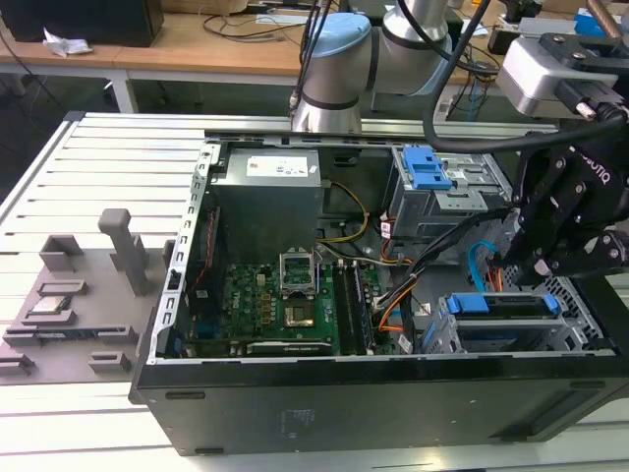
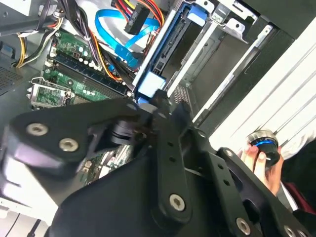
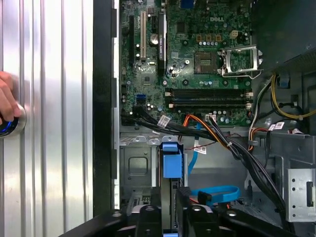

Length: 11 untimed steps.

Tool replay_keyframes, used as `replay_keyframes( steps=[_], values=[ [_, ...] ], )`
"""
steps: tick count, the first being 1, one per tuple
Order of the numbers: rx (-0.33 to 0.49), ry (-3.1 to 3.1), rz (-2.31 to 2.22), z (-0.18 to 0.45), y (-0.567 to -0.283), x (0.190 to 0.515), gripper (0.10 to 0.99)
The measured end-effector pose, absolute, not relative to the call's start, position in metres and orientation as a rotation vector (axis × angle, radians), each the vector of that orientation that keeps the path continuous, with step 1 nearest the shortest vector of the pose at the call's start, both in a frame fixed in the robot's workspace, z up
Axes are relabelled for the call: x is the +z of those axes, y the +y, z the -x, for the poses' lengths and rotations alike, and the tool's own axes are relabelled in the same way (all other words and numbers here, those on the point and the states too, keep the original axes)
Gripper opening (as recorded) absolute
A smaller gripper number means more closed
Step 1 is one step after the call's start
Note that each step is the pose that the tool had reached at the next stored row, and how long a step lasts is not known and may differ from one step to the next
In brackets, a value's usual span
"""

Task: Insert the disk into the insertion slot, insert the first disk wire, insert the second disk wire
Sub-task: 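Insert the disk into the insertion slot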

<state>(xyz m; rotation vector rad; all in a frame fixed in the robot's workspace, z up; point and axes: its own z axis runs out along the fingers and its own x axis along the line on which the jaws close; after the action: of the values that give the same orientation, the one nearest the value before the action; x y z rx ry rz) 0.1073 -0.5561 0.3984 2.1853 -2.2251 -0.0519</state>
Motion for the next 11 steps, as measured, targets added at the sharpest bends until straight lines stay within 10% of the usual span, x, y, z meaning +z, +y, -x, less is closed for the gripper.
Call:
replay_keyframes(
  steps=[4,11],
  values=[
    [-0.052,-2.225,-2.185,-0.1073,-0.5561,0.3982,0.106],
    [-0.052,-2.225,-2.185,-0.1073,-0.5561,0.3979,0.106]
  ],
)
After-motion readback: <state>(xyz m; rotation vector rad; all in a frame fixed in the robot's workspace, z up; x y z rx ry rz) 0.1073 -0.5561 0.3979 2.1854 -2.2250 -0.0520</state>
